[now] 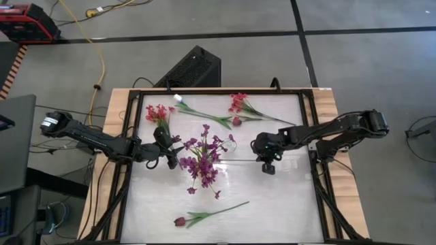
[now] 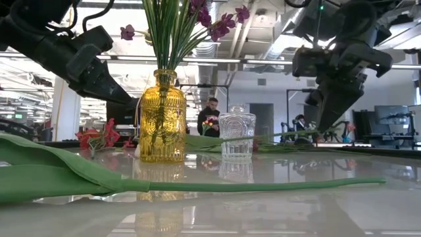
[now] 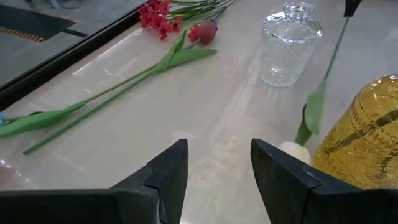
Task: Sort flowers into vase by color
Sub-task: Adjust the bottom white tulip, then put the top red tulip into the yellow vase
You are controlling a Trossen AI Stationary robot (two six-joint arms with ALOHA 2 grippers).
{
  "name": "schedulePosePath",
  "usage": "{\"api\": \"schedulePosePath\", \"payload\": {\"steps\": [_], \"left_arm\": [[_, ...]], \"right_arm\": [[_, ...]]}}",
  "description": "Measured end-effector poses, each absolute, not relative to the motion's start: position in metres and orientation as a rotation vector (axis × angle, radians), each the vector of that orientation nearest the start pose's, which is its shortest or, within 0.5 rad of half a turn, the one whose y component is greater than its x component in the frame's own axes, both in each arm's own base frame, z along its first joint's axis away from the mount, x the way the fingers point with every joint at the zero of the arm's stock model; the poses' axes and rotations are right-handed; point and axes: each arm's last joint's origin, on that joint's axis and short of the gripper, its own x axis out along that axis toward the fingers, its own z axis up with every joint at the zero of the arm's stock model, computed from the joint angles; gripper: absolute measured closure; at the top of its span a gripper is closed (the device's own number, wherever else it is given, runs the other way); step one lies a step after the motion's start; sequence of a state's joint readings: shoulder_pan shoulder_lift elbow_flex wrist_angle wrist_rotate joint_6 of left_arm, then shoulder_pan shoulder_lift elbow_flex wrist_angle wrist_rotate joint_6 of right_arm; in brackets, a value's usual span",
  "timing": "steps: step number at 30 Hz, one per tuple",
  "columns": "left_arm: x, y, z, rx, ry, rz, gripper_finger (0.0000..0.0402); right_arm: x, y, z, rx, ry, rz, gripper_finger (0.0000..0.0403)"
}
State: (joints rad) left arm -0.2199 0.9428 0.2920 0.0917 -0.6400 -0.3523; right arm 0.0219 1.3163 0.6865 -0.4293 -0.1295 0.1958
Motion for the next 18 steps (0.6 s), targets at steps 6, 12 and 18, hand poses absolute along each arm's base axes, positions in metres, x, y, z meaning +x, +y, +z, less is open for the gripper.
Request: {"api": "schedulePosePath", "payload": {"steps": [6, 12, 18], "left_arm": [[0.173, -0.021, 0.168, -0.105, 0.431, 0.491, 0.0237], [0.173, -0.02, 0.168, -0.087, 0.428, 0.507, 0.0237], [0.177, -0.001, 0.173, -0.053, 0.403, 0.583, 0.0242]], "right_arm": [[0.234, 0.009, 0.179, 0.249, 1.067, 0.024, 0.0367], [0.234, 0.009, 0.179, 0.249, 1.066, 0.024, 0.0338], [0.236, 0.009, 0.181, 0.217, 1.041, 0.045, 0.0291]]}}
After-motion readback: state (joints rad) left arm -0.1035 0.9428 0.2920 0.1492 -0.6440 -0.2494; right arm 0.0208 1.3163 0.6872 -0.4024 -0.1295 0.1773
